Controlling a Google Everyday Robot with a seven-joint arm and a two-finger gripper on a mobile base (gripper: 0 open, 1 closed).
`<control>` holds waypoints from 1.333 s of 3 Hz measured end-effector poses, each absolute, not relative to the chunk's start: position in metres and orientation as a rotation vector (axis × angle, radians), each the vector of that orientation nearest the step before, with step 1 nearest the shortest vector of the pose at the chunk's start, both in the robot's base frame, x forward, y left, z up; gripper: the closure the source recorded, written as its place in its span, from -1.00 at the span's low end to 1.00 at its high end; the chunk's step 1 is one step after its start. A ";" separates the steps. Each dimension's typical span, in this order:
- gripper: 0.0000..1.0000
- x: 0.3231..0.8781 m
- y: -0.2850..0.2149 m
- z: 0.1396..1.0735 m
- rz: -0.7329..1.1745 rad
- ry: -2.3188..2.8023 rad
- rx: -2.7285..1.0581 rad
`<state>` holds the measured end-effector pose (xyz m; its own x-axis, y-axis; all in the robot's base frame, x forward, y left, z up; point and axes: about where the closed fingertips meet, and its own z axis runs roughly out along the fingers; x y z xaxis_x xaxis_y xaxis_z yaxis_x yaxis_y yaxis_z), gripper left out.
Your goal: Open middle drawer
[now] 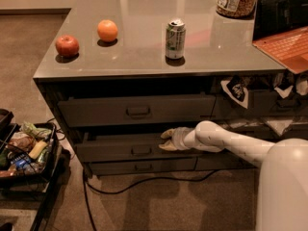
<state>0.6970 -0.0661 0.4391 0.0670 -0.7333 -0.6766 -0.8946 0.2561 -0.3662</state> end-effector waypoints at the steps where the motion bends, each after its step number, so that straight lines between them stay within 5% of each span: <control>1: 0.20 0.678 -0.068 0.465 0.265 1.777 -1.430; 2: -0.09 0.607 -0.042 0.452 0.400 1.870 -1.464; 3: -0.03 0.552 -0.025 0.436 0.500 1.928 -1.506; 4: -0.18 0.528 -0.019 0.431 0.497 1.944 -1.542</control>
Offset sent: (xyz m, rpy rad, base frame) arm -0.2107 0.0575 -0.0183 0.0187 0.4233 0.0167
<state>0.5283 -0.0193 0.4306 -0.1440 -0.7388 -0.6584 -0.9641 0.2548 -0.0751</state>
